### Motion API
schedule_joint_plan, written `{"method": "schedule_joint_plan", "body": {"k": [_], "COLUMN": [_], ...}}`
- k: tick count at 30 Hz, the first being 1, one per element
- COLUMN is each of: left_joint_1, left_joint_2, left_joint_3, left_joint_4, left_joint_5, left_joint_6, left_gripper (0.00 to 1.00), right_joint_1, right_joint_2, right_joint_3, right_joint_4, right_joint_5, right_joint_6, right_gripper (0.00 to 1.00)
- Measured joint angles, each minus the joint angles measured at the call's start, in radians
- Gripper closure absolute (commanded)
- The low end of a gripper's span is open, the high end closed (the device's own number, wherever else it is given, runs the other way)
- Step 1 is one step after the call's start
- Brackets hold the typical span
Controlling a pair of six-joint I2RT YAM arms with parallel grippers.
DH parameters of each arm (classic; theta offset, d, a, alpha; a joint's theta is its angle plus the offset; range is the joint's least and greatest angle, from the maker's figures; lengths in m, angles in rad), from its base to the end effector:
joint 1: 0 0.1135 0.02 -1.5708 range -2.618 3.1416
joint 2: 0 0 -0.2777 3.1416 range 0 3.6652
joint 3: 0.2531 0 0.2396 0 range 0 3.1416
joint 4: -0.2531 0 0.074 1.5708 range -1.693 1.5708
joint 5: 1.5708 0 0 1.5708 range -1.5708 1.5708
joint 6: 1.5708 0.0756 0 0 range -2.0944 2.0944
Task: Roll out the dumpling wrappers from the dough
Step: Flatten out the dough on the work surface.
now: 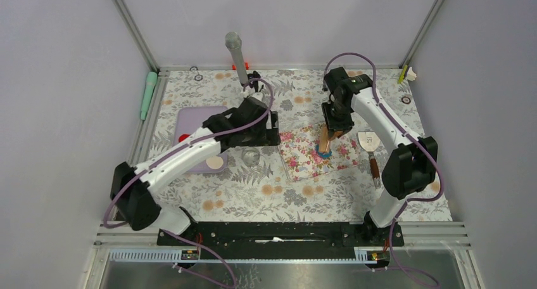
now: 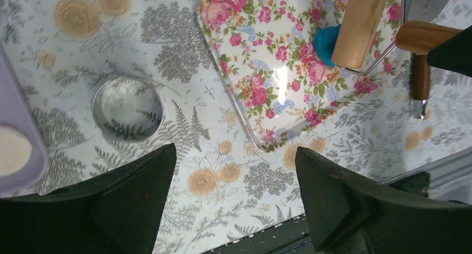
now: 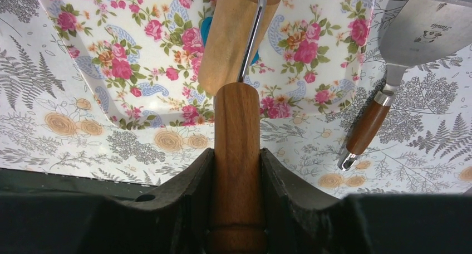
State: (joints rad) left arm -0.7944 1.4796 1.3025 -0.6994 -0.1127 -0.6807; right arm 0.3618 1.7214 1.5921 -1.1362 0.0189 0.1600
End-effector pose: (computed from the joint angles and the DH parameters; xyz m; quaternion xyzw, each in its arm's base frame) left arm 0.2366 -0.2288 0.2936 0.0342 0.9384 -0.1892 0.2870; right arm 0.3226 0.1206 0.2750 -0.0981 0.9834 0.0302 0.1493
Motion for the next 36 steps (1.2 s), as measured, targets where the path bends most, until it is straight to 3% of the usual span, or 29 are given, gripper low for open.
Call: {"method": "schedule_joint_plan", "body": {"k": [9, 19, 31, 36], "left_joint_1": [0.024, 0.066, 0.154, 0.155], "left_joint_2": [-0.276, -0.288, -0.321, -0.320], "left_joint_3": [-0.193, -0.199, -0.299, -0.299], "left_joint_4": [0.026, 0.027, 0.031, 0.052], "left_joint_5": [-0.053, -0.047, 0.079, 0.135], "left_joint_6": [-0.063, -0.021, 0.019, 0.037], "left_gripper": [0.15, 0.16, 0.09, 0.09], "right_joint_1": [0.000, 0.000, 0.000, -0.002], "right_joint_2": [0.045, 0.080, 0.080, 0.083], "right_joint_3": [0.032, 0.213, 0.056, 0.063], "right_joint_4": [-0.046, -0.107, -0.120, -0.119], "right_joint_5": [-0.020, -0.068, -0.047, -0.046], "right_joint_6": [-0.031, -0.039, -0.005, 0.000], "right_gripper": [1.00, 1.00, 1.00, 1.00]}}
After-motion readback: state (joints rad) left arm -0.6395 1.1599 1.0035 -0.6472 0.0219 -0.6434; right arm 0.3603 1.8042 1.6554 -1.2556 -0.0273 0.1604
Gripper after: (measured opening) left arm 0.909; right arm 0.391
